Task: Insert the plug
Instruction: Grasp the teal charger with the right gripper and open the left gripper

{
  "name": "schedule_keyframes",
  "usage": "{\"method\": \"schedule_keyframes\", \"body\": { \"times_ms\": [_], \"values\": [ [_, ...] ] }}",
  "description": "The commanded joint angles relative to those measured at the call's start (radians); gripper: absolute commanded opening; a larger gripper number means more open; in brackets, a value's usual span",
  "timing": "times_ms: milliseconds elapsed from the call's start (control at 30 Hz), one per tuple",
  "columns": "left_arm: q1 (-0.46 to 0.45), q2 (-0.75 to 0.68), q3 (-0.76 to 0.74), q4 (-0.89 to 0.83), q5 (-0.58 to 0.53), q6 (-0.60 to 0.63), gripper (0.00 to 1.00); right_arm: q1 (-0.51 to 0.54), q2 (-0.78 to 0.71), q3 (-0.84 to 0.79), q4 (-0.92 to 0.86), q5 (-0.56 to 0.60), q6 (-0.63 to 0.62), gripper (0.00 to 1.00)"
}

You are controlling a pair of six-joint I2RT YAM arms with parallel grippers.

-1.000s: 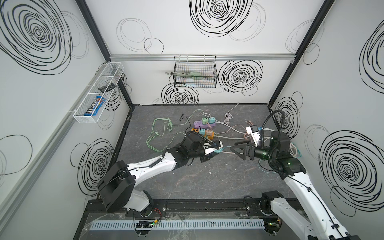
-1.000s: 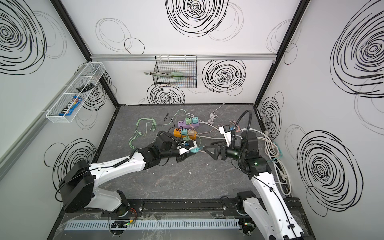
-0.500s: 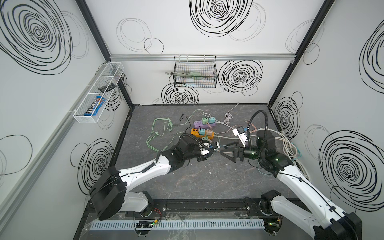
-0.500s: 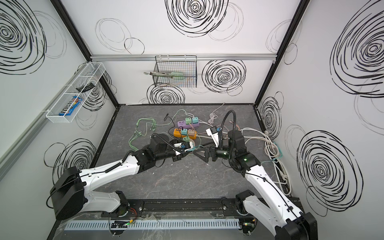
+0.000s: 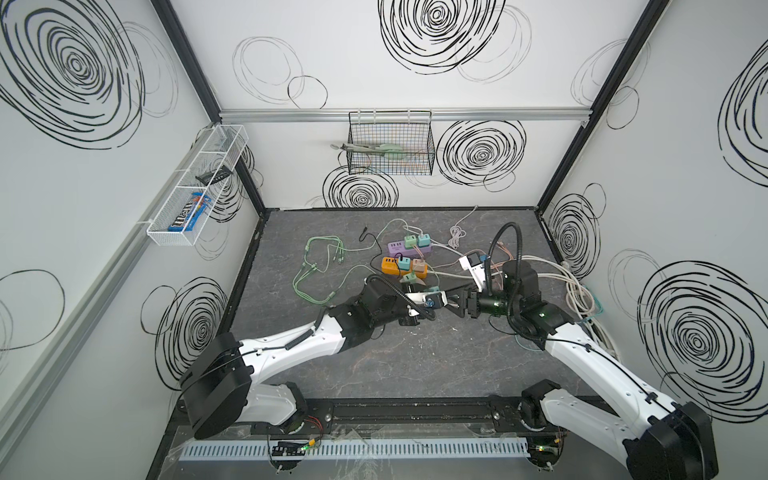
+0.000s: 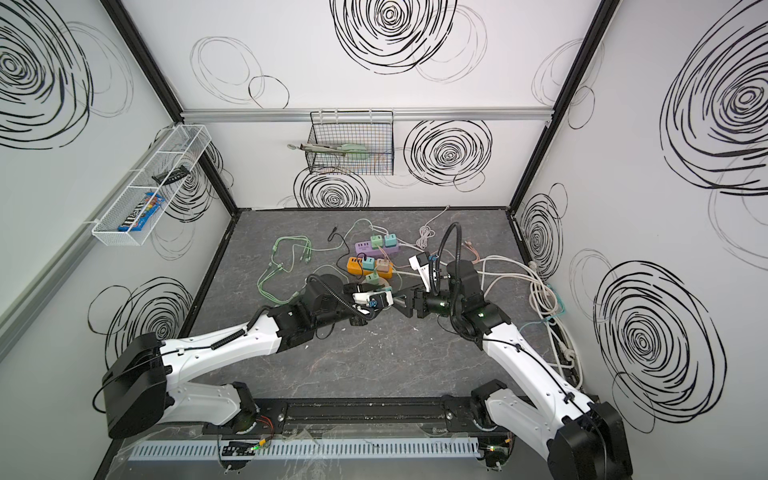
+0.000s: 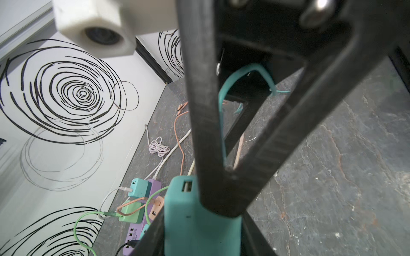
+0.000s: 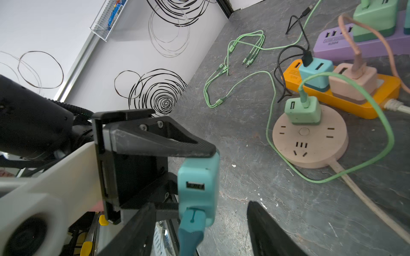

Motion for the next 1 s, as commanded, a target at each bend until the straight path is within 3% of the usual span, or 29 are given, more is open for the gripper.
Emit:
{"method": "schedule_keyframes", "body": {
  "times_ms": [0,333,733,800,833,900,967],
  "values": [
    [-0.016,-0.009,0.016,0.061,-0.023,0.054,0.00,0.005,0.028,0.031,0.019,0.005,-0.008,0.67],
    [-0.035,0.011,0.029,0.052,-0.025,0.068,0.00,0.015,0.111,0.085,-0.028,-0.050,-0.066,0.56],
    [-0.032,0.012,0.035,0.046,-0.021,0.008,0.02,0.024,0.099,0.080,-0.003,-0.022,-0.078,0.11],
    [-0.030,0.011,0.031,0.048,-0.032,-0.003,0.13,0.024,0.097,0.084,-0.025,-0.010,-0.095,0.06],
    [-0.028,0.009,0.024,0.060,-0.046,-0.017,0.25,0.024,0.093,0.088,-0.037,0.004,-0.105,0.03],
    [-0.013,0.000,0.002,0.094,-0.054,-0.064,0.63,0.023,0.079,0.094,-0.048,0.050,-0.117,0.00],
    [0.020,-0.006,-0.019,0.122,-0.024,-0.143,0.90,0.020,0.056,0.099,-0.061,0.150,-0.134,0.00]
  ]
}}
